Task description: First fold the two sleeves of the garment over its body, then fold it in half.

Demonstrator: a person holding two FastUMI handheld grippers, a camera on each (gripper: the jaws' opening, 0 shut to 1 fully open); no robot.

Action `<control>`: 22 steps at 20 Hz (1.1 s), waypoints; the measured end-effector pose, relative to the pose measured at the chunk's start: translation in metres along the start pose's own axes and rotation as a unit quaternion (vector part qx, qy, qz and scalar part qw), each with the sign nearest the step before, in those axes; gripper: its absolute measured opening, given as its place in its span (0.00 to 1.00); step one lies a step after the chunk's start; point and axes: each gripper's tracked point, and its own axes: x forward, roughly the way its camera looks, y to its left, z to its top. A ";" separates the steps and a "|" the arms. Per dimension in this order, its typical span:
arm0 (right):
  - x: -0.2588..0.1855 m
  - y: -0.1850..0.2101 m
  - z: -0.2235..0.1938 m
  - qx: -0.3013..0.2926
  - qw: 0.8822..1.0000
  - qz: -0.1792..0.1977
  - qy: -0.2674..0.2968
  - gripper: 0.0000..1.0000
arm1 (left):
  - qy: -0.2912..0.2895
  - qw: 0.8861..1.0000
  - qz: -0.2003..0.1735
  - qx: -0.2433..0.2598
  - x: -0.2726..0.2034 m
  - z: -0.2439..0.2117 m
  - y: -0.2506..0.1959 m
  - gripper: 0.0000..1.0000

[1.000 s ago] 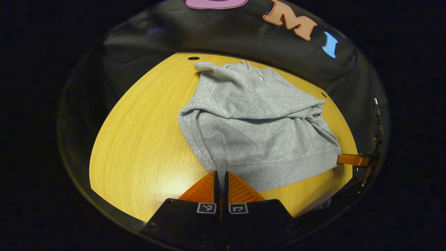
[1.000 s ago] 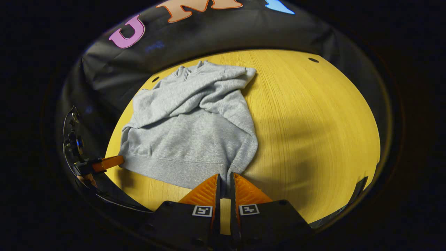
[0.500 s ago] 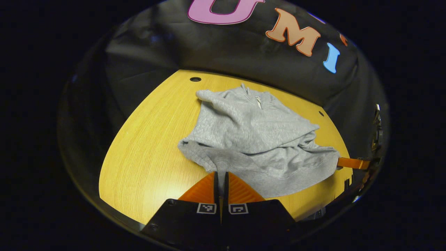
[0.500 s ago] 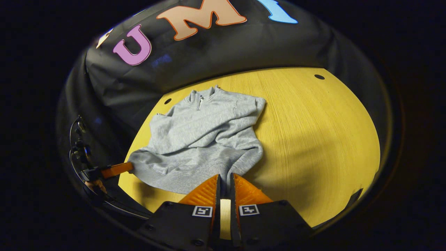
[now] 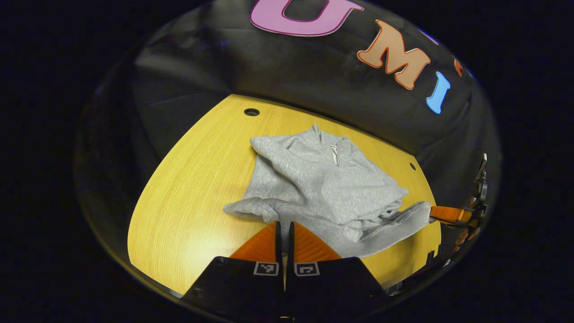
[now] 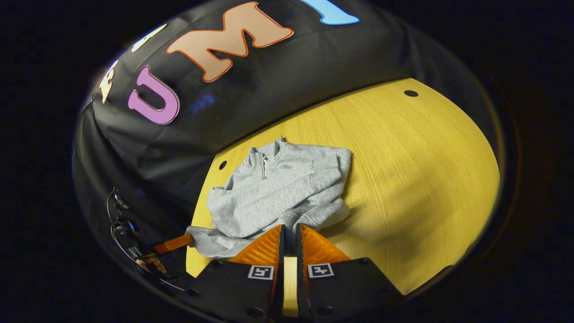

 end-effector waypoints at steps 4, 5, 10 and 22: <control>0.018 -0.002 0.021 0.038 0.999 -0.004 0.006 0.14 | 0.013 0.999 -0.011 -0.034 0.014 0.016 0.002 0.00; 0.025 -0.003 0.025 0.048 0.999 -0.005 0.009 0.14 | 0.025 0.999 -0.012 -0.043 0.019 0.016 0.003 0.00; 0.060 -0.009 0.033 0.058 0.998 -0.024 0.029 0.13 | 0.061 0.995 0.006 -0.078 0.052 0.020 0.009 0.00; 0.096 0.011 0.072 0.026 0.998 -0.037 -0.034 0.53 | -0.007 0.994 0.010 -0.110 0.085 0.071 0.009 0.62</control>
